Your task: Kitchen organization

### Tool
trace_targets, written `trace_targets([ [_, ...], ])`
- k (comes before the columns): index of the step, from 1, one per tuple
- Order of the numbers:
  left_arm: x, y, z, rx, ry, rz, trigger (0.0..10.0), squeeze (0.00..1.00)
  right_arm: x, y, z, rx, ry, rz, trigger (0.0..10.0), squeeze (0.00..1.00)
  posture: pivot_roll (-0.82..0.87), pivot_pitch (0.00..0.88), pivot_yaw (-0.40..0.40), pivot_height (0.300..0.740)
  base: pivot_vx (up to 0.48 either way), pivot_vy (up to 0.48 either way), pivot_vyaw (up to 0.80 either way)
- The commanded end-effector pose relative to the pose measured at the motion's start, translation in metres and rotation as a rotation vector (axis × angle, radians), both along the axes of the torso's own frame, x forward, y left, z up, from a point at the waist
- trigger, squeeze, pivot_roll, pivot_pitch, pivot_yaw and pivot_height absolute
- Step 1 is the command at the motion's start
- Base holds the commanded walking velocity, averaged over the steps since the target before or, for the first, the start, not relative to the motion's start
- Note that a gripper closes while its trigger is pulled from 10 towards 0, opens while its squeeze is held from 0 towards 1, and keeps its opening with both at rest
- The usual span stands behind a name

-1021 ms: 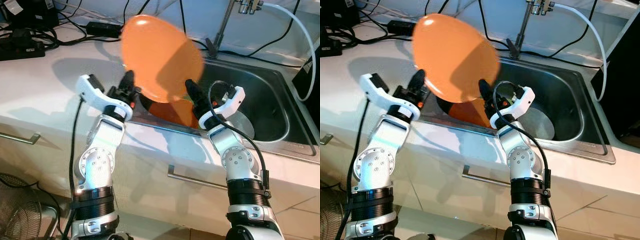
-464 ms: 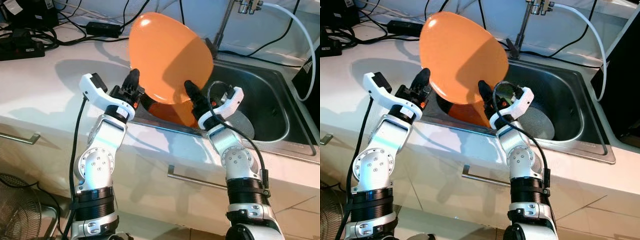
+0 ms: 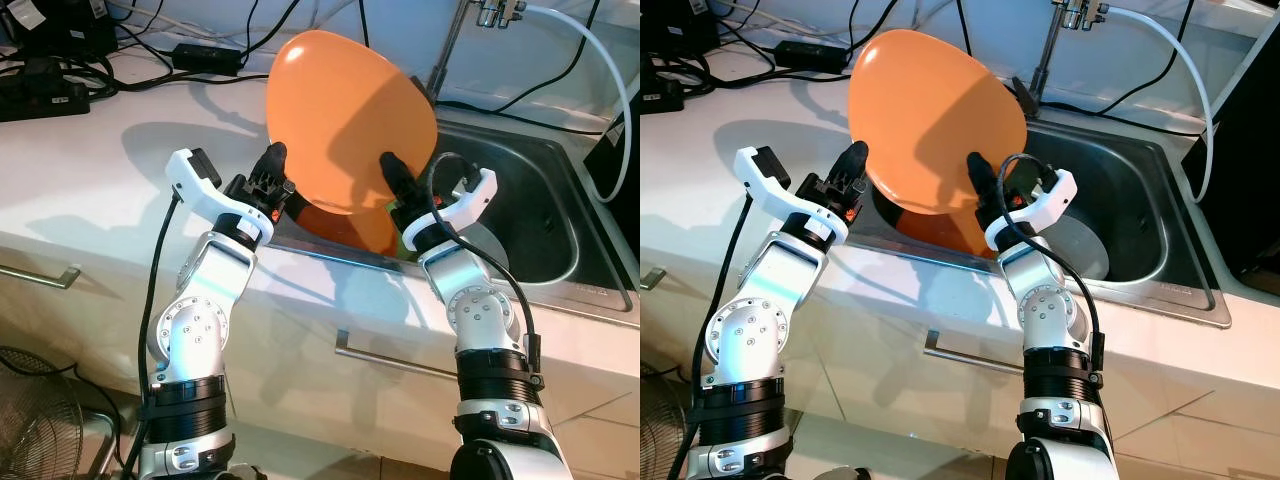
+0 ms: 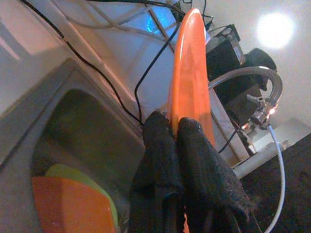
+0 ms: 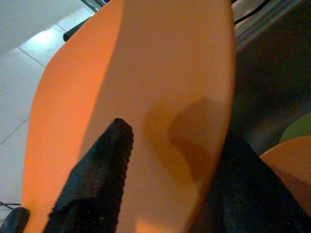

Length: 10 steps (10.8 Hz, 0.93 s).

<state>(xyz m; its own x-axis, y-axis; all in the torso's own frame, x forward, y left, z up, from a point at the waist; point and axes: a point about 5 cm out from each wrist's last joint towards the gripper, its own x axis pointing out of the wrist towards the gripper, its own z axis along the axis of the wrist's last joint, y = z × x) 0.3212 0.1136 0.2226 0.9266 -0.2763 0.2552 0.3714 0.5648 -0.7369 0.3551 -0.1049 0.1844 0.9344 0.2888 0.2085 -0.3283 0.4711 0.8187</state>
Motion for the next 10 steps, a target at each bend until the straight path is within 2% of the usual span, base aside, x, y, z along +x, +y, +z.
trace_targets([
  [1, -0.004, -0.011, 0.005, 0.038, -0.040, -0.049, 10.0, 0.00, 0.003, 0.004, 0.012, 0.044, -0.031, 0.001, 0.0, 0.00, 0.15, 0.077, -0.069, 0.740, 0.000, 0.000, 0.00],
  [5, -0.004, -0.014, 0.004, 0.082, -0.034, -0.053, 10.0, 0.00, 0.003, 0.002, 0.023, 0.150, -0.051, 0.008, 0.0, 0.00, 0.15, 0.076, -0.066, 0.740, 0.000, 0.000, 0.00],
  [6, -0.004, -0.014, 0.004, 0.089, -0.035, -0.054, 10.0, 0.05, 0.003, 0.002, 0.024, 0.156, -0.056, 0.010, 0.0, 0.00, 0.15, 0.075, -0.066, 0.740, 0.000, 0.000, 0.00],
  [7, -0.003, -0.014, 0.004, 0.097, -0.038, -0.049, 10.0, 1.00, 0.003, 0.002, 0.027, 0.176, -0.059, 0.010, 0.0, 0.00, 0.15, 0.076, -0.067, 0.740, 0.000, 0.000, 0.00],
  [10, -0.003, -0.014, 0.002, 0.107, -0.038, -0.048, 10.0, 1.00, 0.003, -0.001, 0.034, 0.211, -0.076, 0.012, 0.0, 0.00, 0.16, 0.073, -0.067, 0.740, 0.000, 0.000, 0.00],
])
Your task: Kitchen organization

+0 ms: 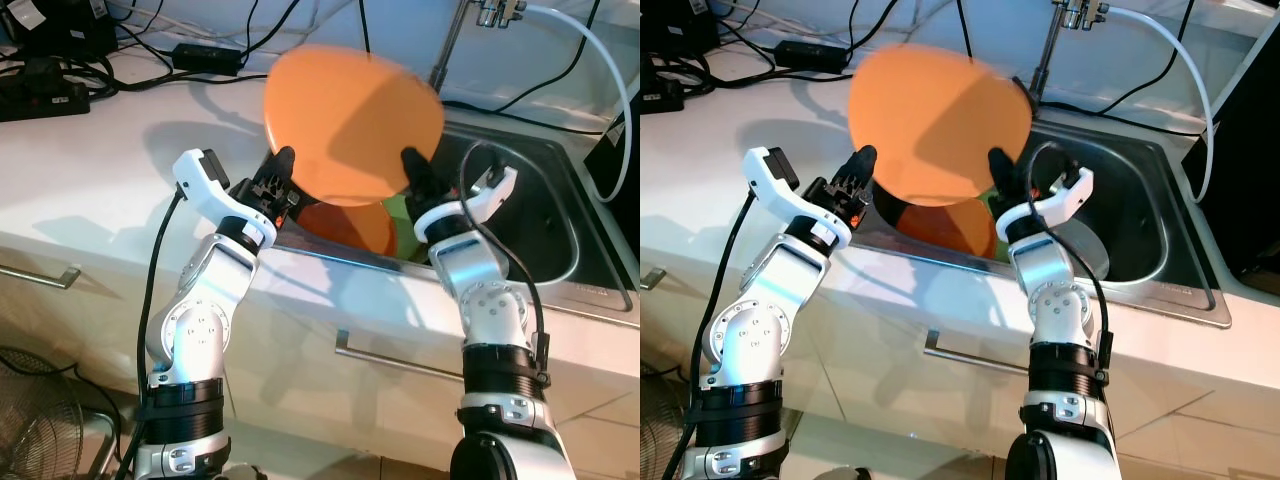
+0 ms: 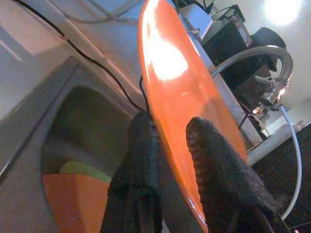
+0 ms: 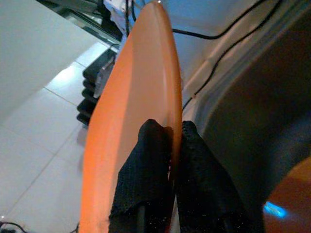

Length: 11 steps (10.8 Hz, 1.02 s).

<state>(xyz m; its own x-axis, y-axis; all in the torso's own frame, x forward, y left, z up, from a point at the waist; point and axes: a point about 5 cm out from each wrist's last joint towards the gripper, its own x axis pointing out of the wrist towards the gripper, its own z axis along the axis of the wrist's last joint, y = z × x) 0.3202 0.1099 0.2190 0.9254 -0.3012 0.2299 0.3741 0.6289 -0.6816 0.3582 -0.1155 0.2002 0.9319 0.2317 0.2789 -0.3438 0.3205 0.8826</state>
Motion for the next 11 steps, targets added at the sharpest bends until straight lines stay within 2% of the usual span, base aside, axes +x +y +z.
trace_targets([
  [1, -0.002, -0.010, 0.005, 0.018, -0.033, -0.046, 10.0, 1.00, 0.000, 0.009, 0.019, 0.034, -0.054, 0.021, 0.0, 0.00, 0.16, 0.071, -0.067, 0.740, 0.000, 0.000, 0.00],
  [2, -0.002, -0.010, 0.005, 0.030, -0.034, -0.044, 10.0, 1.00, 0.000, 0.008, 0.020, 0.046, -0.056, 0.014, 0.0, 0.00, 0.16, 0.070, -0.067, 0.740, 0.000, 0.000, 0.00],
  [4, -0.003, -0.011, 0.000, 0.152, -0.034, -0.050, 10.0, 1.00, 0.004, 0.000, 0.024, 0.047, -0.063, -0.027, 0.0, 0.00, 0.16, 0.068, -0.068, 0.740, 0.000, 0.000, 0.00],
  [5, -0.004, -0.018, -0.008, 0.310, -0.045, -0.068, 10.0, 1.00, 0.010, -0.015, 0.030, 0.037, -0.075, -0.102, 0.0, 0.00, 0.16, 0.066, -0.068, 0.740, 0.000, 0.000, 0.00],
  [6, -0.007, -0.025, -0.015, 0.417, -0.047, -0.101, 10.0, 0.00, 0.019, -0.035, 0.037, 0.038, -0.069, -0.200, 0.0, 0.00, 0.16, 0.066, -0.067, 0.740, 0.000, 0.000, 0.00],
  [7, -0.008, -0.026, -0.017, 0.432, -0.044, -0.108, 10.0, 0.00, 0.021, -0.040, 0.040, 0.040, -0.075, -0.226, 0.0, 0.00, 0.16, 0.068, -0.067, 0.740, 0.000, 0.000, 0.00],
  [8, -0.009, -0.028, -0.021, 0.483, -0.038, -0.116, 10.0, 0.00, 0.024, -0.048, 0.045, 0.001, -0.086, -0.271, 0.0, 0.00, 0.16, 0.068, -0.068, 0.740, 0.000, 0.000, 0.00],
  [9, -0.010, -0.030, -0.024, 0.532, -0.040, -0.133, 10.0, 0.00, 0.029, -0.056, 0.048, -0.072, -0.088, -0.332, 6.4, 0.00, 0.16, 0.071, -0.067, 0.740, 0.000, 0.000, 0.00],
  [10, -0.011, -0.031, -0.027, 0.577, -0.038, -0.145, 10.0, 0.00, 0.034, -0.057, 0.048, -0.250, -0.104, -0.361, 10.0, 0.00, 0.16, 0.072, -0.067, 0.740, 0.000, 0.000, 0.00],
  [11, -0.011, -0.031, -0.030, 0.628, -0.023, -0.147, 10.0, 0.00, 0.037, -0.049, 0.046, -0.539, -0.152, -0.371, 10.0, 0.00, 0.17, 0.071, -0.067, 0.740, 0.000, 0.000, 0.00],
])
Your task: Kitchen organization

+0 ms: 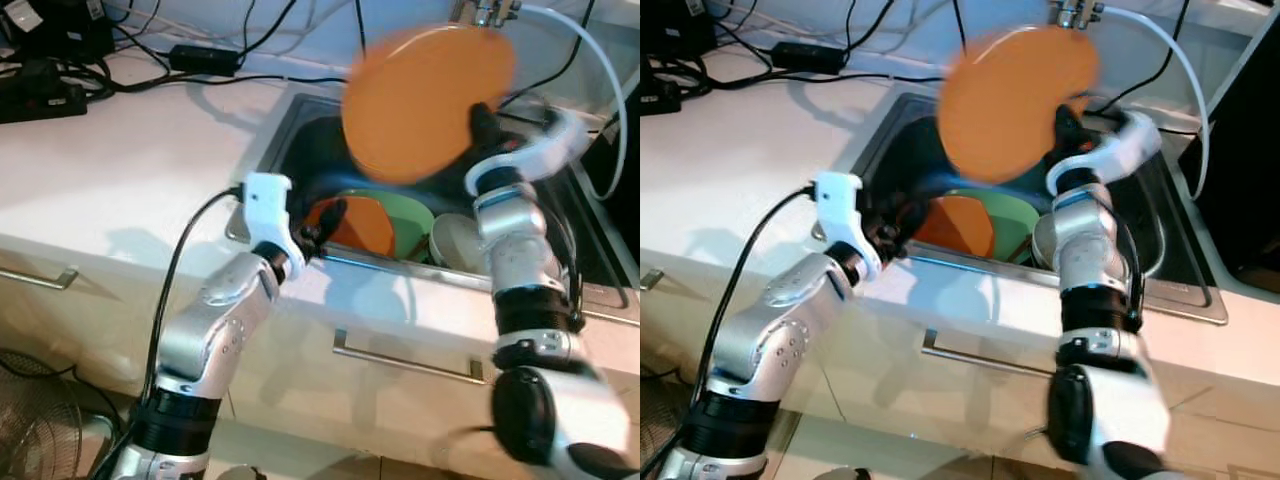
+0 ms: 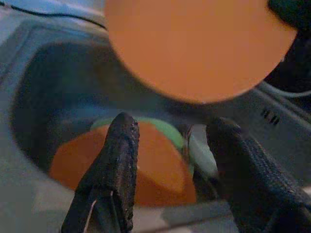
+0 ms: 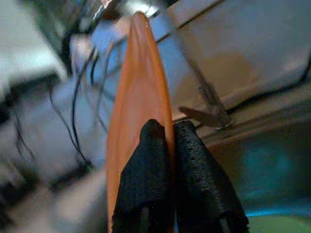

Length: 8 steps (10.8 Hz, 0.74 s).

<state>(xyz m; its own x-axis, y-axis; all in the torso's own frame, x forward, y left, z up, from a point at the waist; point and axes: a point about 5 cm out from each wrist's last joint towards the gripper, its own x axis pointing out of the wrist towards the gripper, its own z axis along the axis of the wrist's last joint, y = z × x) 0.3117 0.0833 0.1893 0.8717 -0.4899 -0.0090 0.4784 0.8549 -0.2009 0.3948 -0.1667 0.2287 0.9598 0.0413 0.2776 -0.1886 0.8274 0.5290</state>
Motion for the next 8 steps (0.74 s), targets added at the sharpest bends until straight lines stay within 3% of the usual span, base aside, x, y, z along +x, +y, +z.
trace_targets([
  [1, -0.004, -0.005, 0.001, 0.029, -0.009, -0.033, 10.0, 0.00, 0.002, 0.006, 0.013, -0.093, -0.063, 0.013, 10.0, 0.00, 0.17, 0.071, -0.068, 0.740, 0.000, 0.000, 0.00],
  [4, -0.009, -0.008, 0.006, 0.086, -0.028, -0.074, 10.0, 0.00, 0.010, 0.018, -0.011, -0.380, 0.008, 0.023, 10.0, 0.00, 0.18, 0.072, -0.071, 0.740, 0.000, 0.000, 0.00],
  [8, -0.015, -0.008, 0.007, 0.107, -0.028, -0.102, 10.0, 0.00, 0.009, 0.026, -0.037, -0.439, 0.084, 0.067, 10.0, 0.00, 0.19, 0.082, -0.075, 0.740, 0.000, 0.000, 0.00],
])
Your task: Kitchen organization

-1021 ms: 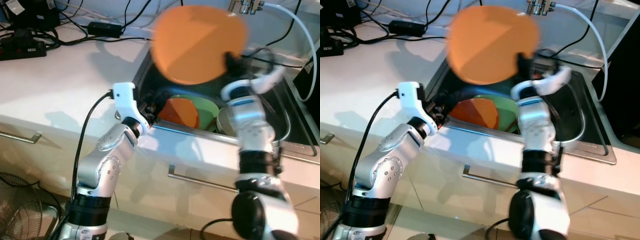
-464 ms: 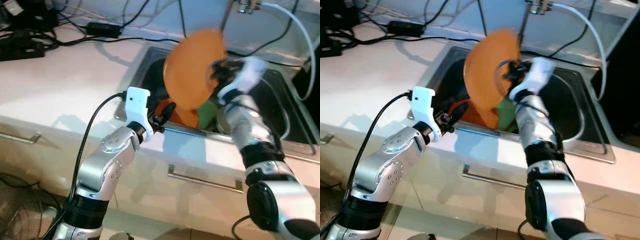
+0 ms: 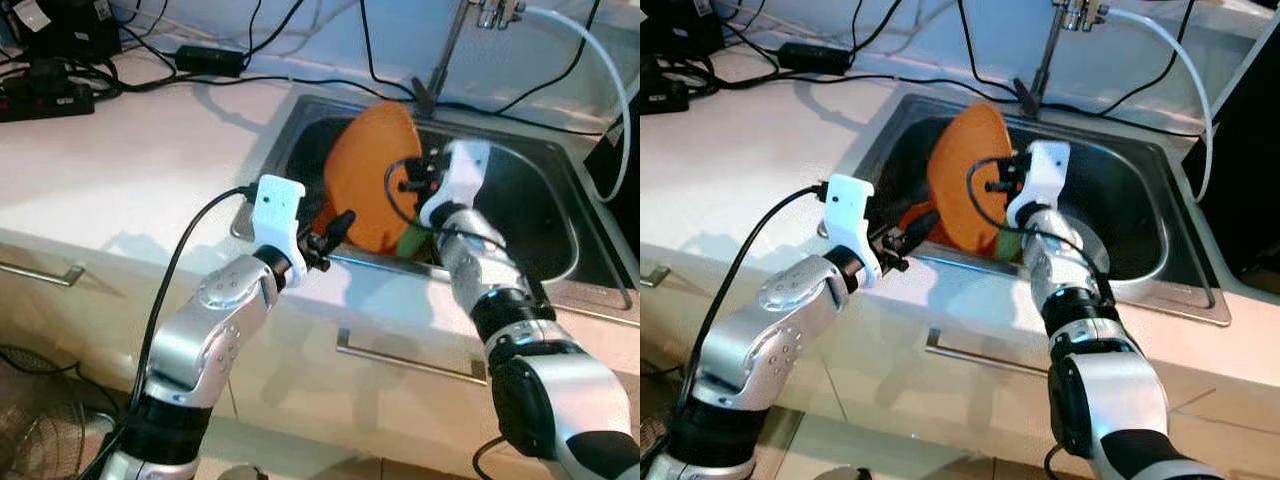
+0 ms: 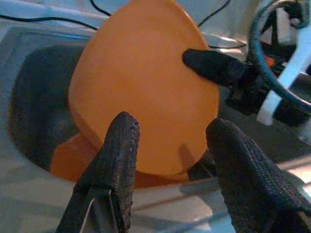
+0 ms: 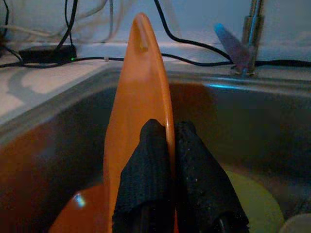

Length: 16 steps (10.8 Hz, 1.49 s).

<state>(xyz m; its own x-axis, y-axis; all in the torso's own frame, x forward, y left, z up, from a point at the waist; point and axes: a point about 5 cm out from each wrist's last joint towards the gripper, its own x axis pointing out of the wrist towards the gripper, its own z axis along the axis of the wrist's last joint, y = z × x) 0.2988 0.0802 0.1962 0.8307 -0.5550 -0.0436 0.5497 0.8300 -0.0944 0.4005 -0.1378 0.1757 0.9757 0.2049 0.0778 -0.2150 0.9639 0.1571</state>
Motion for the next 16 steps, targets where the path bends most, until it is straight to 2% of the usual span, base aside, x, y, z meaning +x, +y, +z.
trace_targets([
  [1, -0.005, -0.003, -0.003, 0.033, 0.012, -0.027, 10.0, 0.00, 0.002, -0.002, 0.008, -0.017, -0.042, -0.004, 10.0, 0.00, 0.20, 0.086, -0.076, 0.740, 0.000, 0.000, 0.00],
  [2, -0.006, 0.000, -0.010, 0.095, 0.037, -0.025, 10.0, 0.00, 0.000, -0.002, -0.001, -0.043, -0.012, 0.000, 10.0, 0.00, 0.20, 0.088, -0.076, 0.740, 0.000, 0.000, 0.00],
  [9, -0.010, 0.000, -0.021, 0.193, 0.091, -0.041, 10.0, 0.00, -0.006, 0.004, -0.024, -0.118, 0.061, 0.033, 10.0, 0.00, 0.21, 0.085, -0.073, 0.740, 0.000, 0.000, 0.00],
  [10, -0.010, 0.000, -0.021, 0.202, 0.095, -0.046, 10.0, 0.00, -0.007, 0.005, -0.029, -0.118, 0.074, 0.041, 10.0, 0.18, 0.21, 0.084, -0.073, 0.740, 0.000, 0.000, 0.00],
  [11, -0.010, 0.000, -0.021, 0.203, 0.095, -0.046, 10.0, 0.00, -0.009, 0.006, -0.033, -0.132, 0.090, 0.044, 10.0, 0.47, 0.21, 0.081, -0.073, 0.740, 0.000, 0.000, 0.00],
  [12, -0.011, 0.000, -0.021, 0.205, 0.096, -0.045, 10.0, 0.00, -0.012, 0.006, -0.040, -0.148, 0.107, 0.047, 10.0, 1.00, 0.22, 0.080, -0.073, 0.740, 0.000, 0.000, 0.00],
  [13, -0.011, 0.000, -0.021, 0.207, 0.097, -0.042, 10.0, 0.00, -0.015, 0.009, -0.047, -0.150, 0.120, 0.056, 10.0, 1.00, 0.21, 0.079, -0.071, 0.740, 0.000, 0.000, 0.00],
  [14, -0.011, 0.000, -0.021, 0.207, 0.099, -0.043, 10.0, 0.00, -0.017, 0.011, -0.052, -0.154, 0.131, 0.063, 10.0, 0.55, 0.21, 0.079, -0.070, 0.740, 0.000, 0.000, 0.00],
  [15, -0.011, 0.000, -0.021, 0.207, 0.101, -0.044, 10.0, 0.00, -0.017, 0.012, -0.052, -0.152, 0.134, 0.063, 10.0, 0.00, 0.21, 0.078, -0.069, 0.740, 0.000, 0.000, 0.00],
  [16, -0.011, 0.000, -0.021, 0.204, 0.101, -0.043, 10.0, 0.00, -0.017, 0.012, -0.052, -0.151, 0.134, 0.063, 10.0, 0.00, 0.21, 0.080, -0.071, 0.740, 0.000, 0.000, 0.00],
])
